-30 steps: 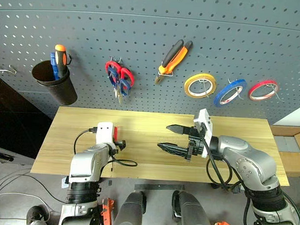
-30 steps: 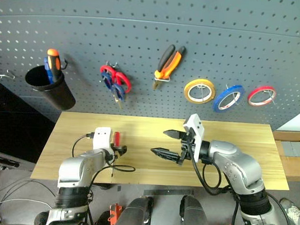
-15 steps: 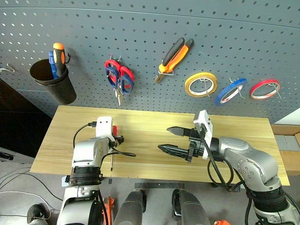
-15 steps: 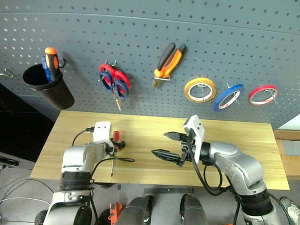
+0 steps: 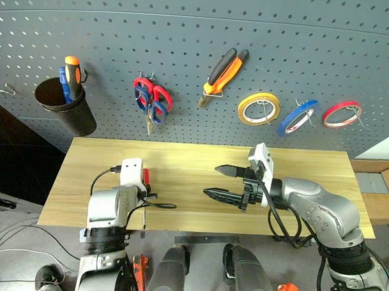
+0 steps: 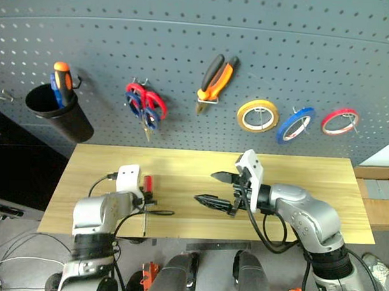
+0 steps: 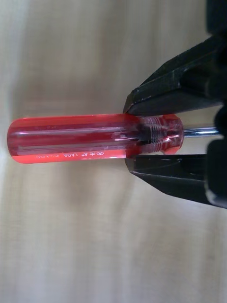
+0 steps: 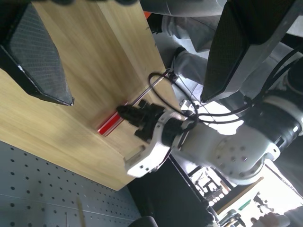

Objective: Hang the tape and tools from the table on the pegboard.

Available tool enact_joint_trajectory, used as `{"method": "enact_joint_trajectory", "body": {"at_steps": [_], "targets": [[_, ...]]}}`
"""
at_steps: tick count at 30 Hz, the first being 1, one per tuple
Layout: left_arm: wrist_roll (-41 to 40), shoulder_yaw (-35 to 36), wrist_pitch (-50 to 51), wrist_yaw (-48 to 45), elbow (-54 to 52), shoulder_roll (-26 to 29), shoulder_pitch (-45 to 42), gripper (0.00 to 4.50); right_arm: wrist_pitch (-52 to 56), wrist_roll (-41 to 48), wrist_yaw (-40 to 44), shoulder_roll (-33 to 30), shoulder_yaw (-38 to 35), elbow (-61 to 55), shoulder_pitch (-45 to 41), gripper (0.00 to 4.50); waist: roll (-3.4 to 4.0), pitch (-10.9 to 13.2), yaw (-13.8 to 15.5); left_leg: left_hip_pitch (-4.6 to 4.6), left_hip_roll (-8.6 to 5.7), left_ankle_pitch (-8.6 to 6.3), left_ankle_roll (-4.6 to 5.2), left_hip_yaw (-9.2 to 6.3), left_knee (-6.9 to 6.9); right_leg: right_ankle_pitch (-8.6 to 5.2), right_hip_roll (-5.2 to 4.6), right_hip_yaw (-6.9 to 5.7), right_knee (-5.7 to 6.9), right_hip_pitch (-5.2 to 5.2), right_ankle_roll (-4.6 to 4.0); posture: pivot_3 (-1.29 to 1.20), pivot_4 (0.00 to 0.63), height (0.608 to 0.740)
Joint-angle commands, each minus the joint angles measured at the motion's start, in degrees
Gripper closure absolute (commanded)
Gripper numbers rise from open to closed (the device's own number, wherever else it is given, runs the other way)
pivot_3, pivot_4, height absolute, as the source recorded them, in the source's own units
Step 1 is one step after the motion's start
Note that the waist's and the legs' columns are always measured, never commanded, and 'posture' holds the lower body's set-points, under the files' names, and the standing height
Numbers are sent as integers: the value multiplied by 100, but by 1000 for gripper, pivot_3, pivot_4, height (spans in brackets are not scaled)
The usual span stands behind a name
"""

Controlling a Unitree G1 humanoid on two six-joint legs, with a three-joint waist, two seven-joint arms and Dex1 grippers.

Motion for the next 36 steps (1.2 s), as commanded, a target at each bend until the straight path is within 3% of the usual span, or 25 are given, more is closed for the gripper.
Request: {"method": "enact_joint_trajectory", "body": {"at_steps": [1,5,11,16,19,25,28,32,36], "targets": [[19,-140,-38,-245,-1345,510,473,3728,-184,183,319,63,-11,58,-198,0,-2,-1,9,-2,0,4,-8,0,-4,0,0,0,-2,-3,0,110,293,740],[-73,-185,-542,-578,-2368,844,1000,3728,-639,-29,612,236,61,559,-533,0,-8,-36,49,0,-1,21,-37,-4,-48,1,-2,-3,-25,-7,-2,154,237,740],[-202,55,-2364,-907,-3184,665,1219,3728,-1251,-58,1179,567,172,1210,-1129,0,-40,-132,266,-10,-2,30,-52,-17,-64,3,0,-21,-61,-6,-4,237,143,740],[-460,653,-4094,-1068,-3384,444,1250,3728,-1737,-232,1515,741,180,1739,-1610,0,-47,-365,372,-16,-4,29,-55,-4,-68,3,1,-15,-76,-14,-5,258,101,740],[-615,913,-4359,-1002,-3180,472,959,3728,-1925,-341,1654,787,176,2047,-1759,0,-53,-512,477,-15,-4,29,-55,-3,-67,3,3,-16,-75,-11,-5,264,89,740],[-602,1084,-4572,-1216,-2741,1424,-233,3728,-2057,-465,1817,796,189,2138,-1824,0,-82,-678,593,3,-7,30,-52,-2,-58,11,15,-14,-61,10,-2,240,71,740],[-623,1133,-4629,-1193,-2518,1603,-609,3728,-2082,-484,1815,808,150,2159,-1845,0,-85,-729,593,9,-9,31,-51,2,-53,24,36,-9,-63,15,3,225,68,740],[-319,1076,-5030,-1023,-1415,1954,-1661,3728,-2570,-789,957,1164,-180,2312,-1988,0,-104,-761,581,16,0,36,-58,6,-50,34,53,2,-58,13,-4,205,73,740],[-105,921,-5513,-973,-664,1925,-1874,3728,-2690,-868,732,1290,-264,2227,-2042,0,-92,-812,525,21,4,43,-69,12,-52,40,65,6,-56,10,-13,178,79,740]]}}
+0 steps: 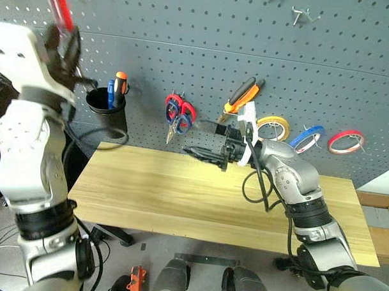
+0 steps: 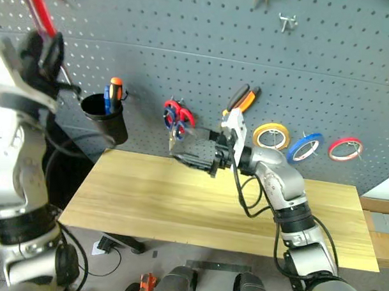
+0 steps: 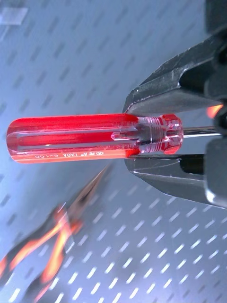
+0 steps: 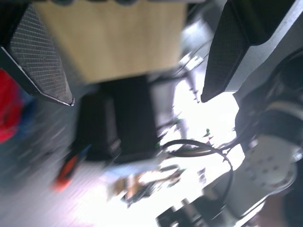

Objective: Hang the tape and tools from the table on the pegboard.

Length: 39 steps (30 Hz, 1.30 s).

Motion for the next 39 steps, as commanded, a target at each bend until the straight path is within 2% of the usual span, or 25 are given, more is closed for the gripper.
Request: {"method": "enact_joint_trajectory", "body": {"at_steps": [1,11,14,25,35,39], "targets": [[283,-126,-613,109,504,8,-104,3728,-282,-73,-246,58,-218,-220,-148,0,-5,-27,-34,0,-1,0,0,2,0,0,-1,2,-2,0,0,173,79,740],[381,-355,-2092,58,2169,-297,-290,3728,-245,-158,-601,118,-186,-493,-209,0,-6,-29,-204,-4,0,2,4,1,4,1,-5,9,7,-6,-1,136,90,740],[422,-403,-2260,119,2453,-372,-298,3728,-212,-152,-623,89,-181,-548,-200,0,-6,-29,-239,-3,1,2,5,4,5,1,-16,8,11,-8,-1,125,95,740],[186,-251,-1682,433,1595,-621,572,3728,-175,-201,-681,33,-160,-630,-270,0,-5,-30,-363,0,-1,2,11,5,16,1,-29,15,52,-17,-1,126,103,740],[72,-147,-1296,596,1039,-645,894,117,-146,-207,-522,12,-163,-495,-372,0,-5,-30,-358,2,-4,-6,25,3,66,1,-28,13,90,-12,-1,148,106,740],[-223,-243,-1253,268,415,-750,1426,35,-63,-165,-307,-65,-136,-441,-389,0,-4,-30,-353,5,-4,-6,24,4,69,1,-29,16,93,-8,-1,157,101,740]]}}
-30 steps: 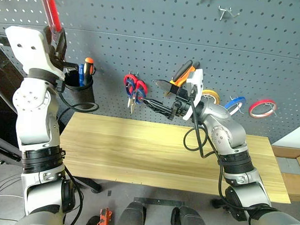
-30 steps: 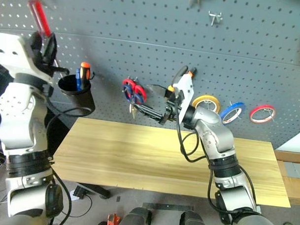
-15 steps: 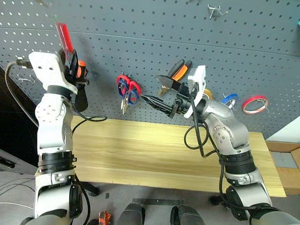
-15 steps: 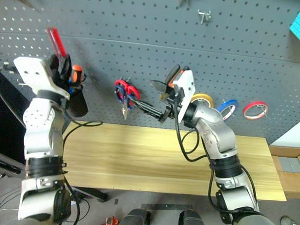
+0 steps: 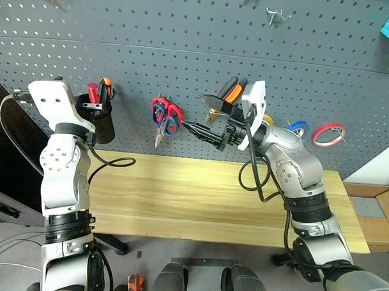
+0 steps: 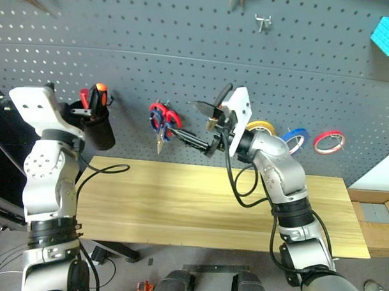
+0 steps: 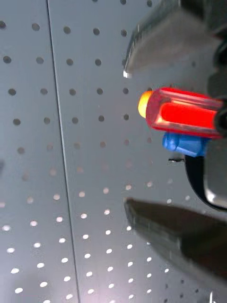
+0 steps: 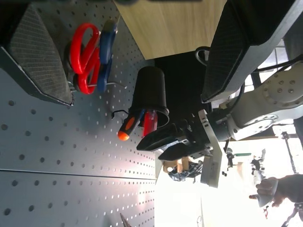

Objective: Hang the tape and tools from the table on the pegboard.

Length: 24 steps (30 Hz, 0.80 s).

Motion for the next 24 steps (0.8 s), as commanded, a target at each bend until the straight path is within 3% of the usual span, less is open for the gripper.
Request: {"method": "enact_joint_trajectory", "body": {"at_steps": [1,6,10,15,24], "targets": [[-477,-49,87,-490,-859,-35,478,35,199,223,337,-164,-11,-135,-109,0,0,0,4,1,1,1,-2,0,0,0,0,2,0,0,0,164,102,740],[-1419,-449,864,-1271,-1926,-70,1504,35,611,397,1024,-741,193,-366,510,0,1,-1,42,0,2,-4,7,-6,0,-1,-7,2,-9,11,-1,171,111,740],[-1643,-645,1299,-1519,-2338,-11,2346,35,836,556,986,-896,25,-417,995,0,11,6,26,8,1,-16,29,-4,1,-1,-12,5,-11,22,-1,153,129,740],[-1407,-707,1230,-1484,-1958,-200,3076,35,855,452,681,-1027,-94,-361,1727,0,31,6,2,39,5,-19,34,-3,-4,-12,-10,2,-5,40,-15,130,138,740],[-716,-898,638,-1399,-561,-653,3305,35,335,56,-364,-694,-615,608,2408,0,55,-20,-12,86,4,-23,45,3,-3,-13,-7,2,-16,90,-13,78,95,740]]}}
